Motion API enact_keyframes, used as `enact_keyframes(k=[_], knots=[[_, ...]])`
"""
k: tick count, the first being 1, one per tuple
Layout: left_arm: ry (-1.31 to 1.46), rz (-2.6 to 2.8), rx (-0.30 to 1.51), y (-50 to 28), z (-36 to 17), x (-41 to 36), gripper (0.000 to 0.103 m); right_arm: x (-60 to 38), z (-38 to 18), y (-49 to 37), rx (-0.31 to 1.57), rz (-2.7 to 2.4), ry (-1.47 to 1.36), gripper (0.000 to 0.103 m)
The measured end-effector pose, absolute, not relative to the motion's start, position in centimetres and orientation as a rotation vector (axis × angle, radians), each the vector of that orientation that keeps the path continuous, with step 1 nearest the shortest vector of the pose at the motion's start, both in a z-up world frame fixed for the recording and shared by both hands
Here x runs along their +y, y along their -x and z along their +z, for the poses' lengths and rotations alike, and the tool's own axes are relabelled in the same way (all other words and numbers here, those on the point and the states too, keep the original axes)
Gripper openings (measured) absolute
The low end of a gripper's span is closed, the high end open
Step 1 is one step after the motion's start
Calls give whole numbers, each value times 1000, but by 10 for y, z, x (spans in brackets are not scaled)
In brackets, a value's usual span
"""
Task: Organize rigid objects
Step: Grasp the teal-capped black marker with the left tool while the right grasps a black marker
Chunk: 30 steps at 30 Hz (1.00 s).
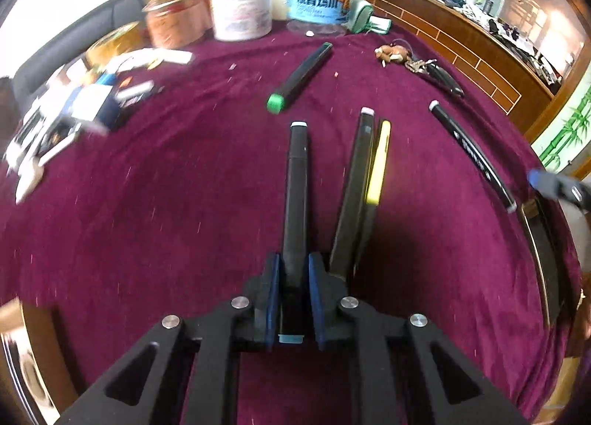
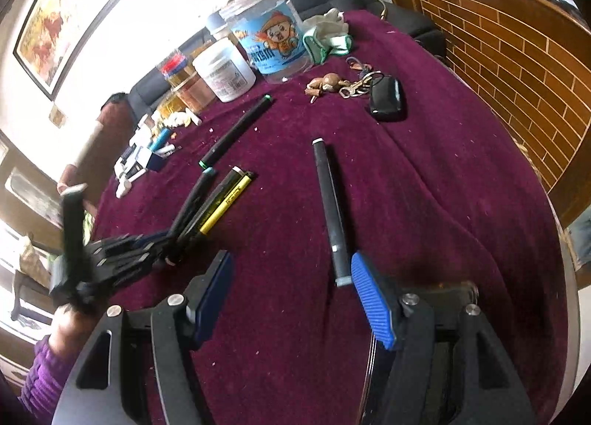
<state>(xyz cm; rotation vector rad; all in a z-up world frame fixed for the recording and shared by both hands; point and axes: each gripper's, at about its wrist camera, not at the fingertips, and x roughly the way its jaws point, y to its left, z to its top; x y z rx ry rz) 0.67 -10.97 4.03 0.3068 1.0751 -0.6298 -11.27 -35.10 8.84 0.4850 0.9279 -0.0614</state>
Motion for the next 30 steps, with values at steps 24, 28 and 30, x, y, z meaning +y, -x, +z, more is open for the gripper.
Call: enact_keyframes(k=[24, 28, 30], knots=[[-182, -619, 887, 23, 91, -92, 14, -328, 54, 25, 1099, -248, -203, 14], [-148, -630, 870, 37, 99, -78, 14, -326, 70, 45, 1059, -202, -269, 14], [-133, -619, 852, 44, 103, -67, 14, -319, 82, 60, 1032, -169, -288, 14]])
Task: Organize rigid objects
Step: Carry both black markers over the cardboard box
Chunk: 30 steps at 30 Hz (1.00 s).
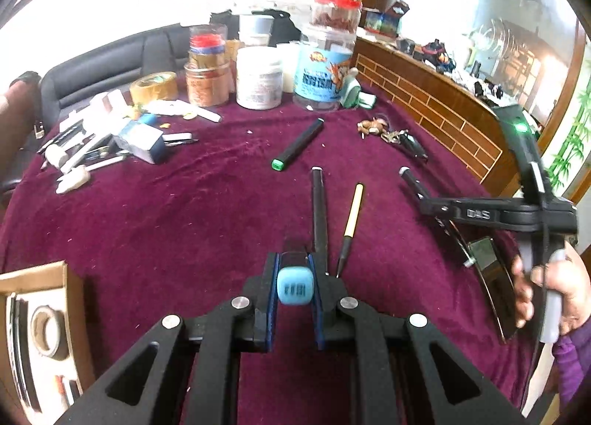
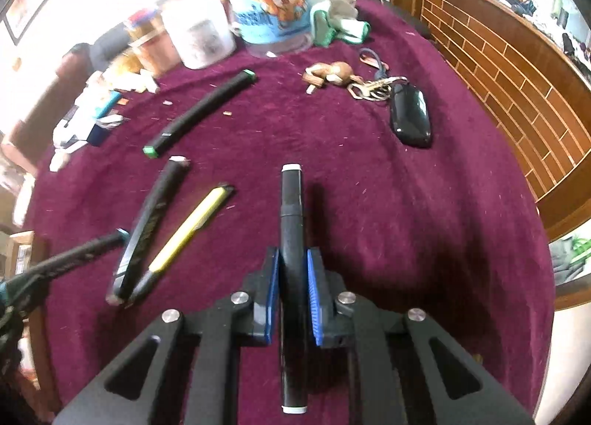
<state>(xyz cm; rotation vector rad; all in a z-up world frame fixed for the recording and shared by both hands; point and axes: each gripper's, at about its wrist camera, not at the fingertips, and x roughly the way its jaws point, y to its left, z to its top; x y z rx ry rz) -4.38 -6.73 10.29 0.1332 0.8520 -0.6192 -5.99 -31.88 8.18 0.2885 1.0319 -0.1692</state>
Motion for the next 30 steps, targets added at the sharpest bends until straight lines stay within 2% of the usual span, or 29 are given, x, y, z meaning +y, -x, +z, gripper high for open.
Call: enact_keyframes(k=[16, 30], knots=[[-9, -531, 622, 135, 153, 60, 14, -195, 138, 128, 918, 154, -260, 14], [71, -358, 611, 171, 152, 200, 15, -7, 144, 113, 976, 515, -163, 14]])
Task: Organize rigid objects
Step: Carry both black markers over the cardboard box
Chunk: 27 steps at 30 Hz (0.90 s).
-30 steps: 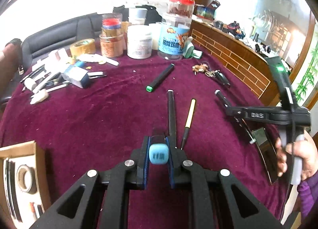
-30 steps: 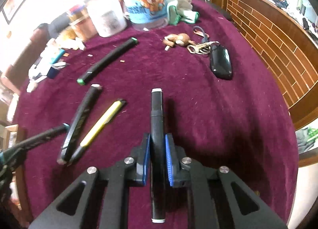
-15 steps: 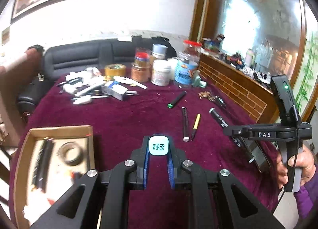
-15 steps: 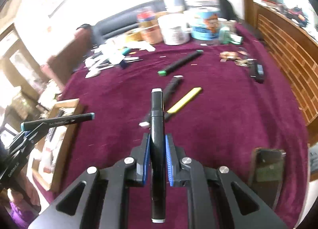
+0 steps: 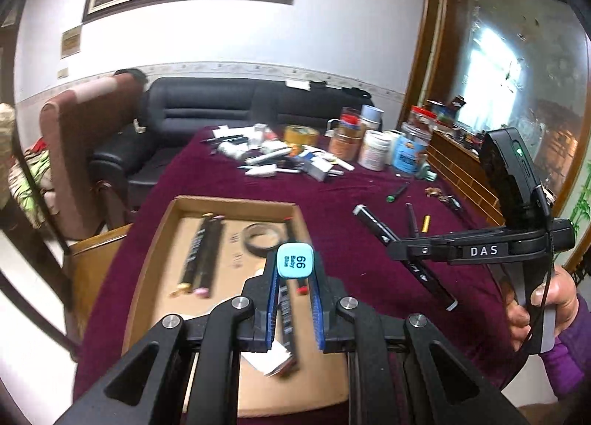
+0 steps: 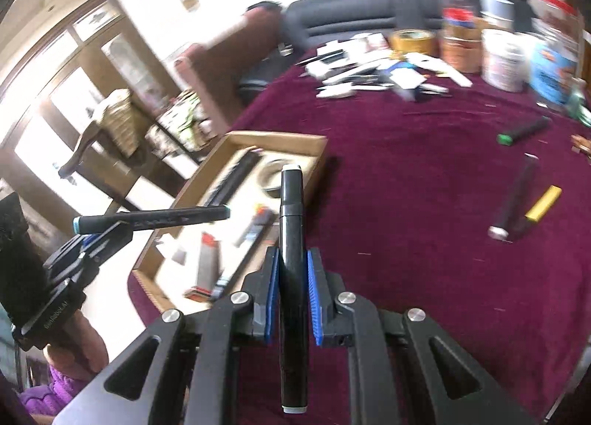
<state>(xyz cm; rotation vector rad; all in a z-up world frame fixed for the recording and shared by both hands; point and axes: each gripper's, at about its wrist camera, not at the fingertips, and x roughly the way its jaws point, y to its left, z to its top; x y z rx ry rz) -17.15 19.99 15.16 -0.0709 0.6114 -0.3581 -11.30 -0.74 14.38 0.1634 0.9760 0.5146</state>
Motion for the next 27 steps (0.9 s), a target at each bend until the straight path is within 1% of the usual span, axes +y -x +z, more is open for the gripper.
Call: enact_keyframes(k=[8, 14, 27], knots=[[103, -355, 666, 173, 137, 238, 15, 67, 118, 96, 1058, 614, -166, 14], [115, -343, 726, 149, 125, 251, 15, 101, 89, 73, 1132, 630, -199, 15], [113, -322, 803, 72, 107, 240, 15, 111, 69, 26, 1167, 529, -228, 14]])
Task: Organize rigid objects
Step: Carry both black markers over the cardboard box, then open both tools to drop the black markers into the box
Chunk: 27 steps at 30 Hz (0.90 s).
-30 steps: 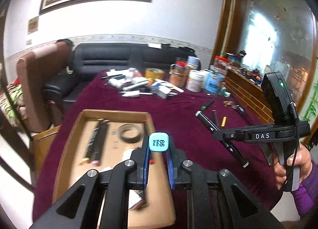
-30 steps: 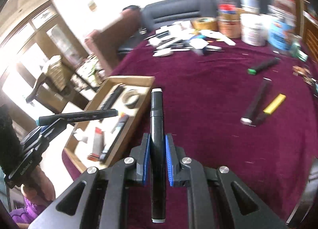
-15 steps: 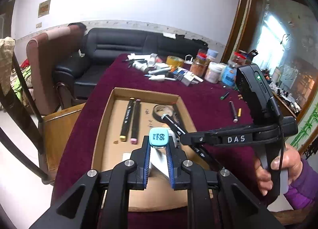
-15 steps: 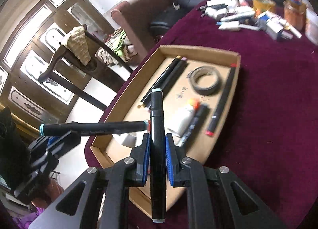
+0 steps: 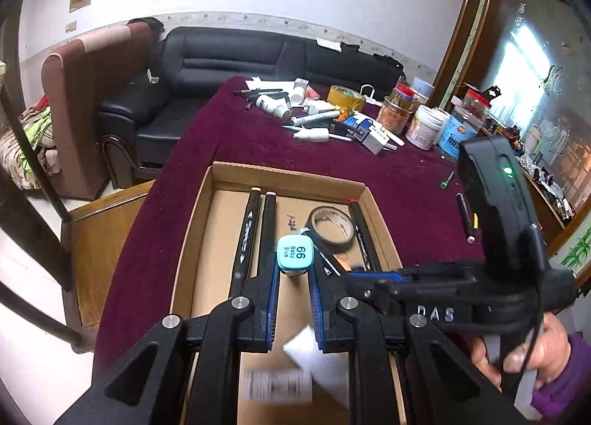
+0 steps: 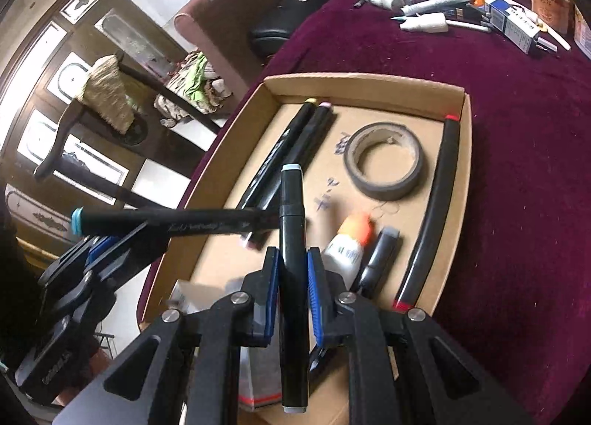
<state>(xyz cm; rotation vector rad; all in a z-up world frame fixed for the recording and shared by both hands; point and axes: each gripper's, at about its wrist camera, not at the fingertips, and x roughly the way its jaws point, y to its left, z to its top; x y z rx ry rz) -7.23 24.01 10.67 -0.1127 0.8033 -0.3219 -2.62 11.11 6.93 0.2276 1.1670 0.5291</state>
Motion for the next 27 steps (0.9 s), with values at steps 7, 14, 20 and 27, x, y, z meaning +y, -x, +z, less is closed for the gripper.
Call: enact_keyframes(k=[7, 14, 20, 27], knots=[[9, -283, 789, 52, 107, 220, 15, 112, 63, 1, 1170, 485, -251, 14], [-47, -250, 836, 59, 86, 217, 15, 115, 57, -22, 1186, 453, -290, 14], [-28, -220, 887, 60, 75, 220, 15, 124, 54, -33, 1178, 425, -261, 14], [-4, -160, 840, 73, 87, 226, 75, 131, 50, -36, 1173, 400, -238, 15]])
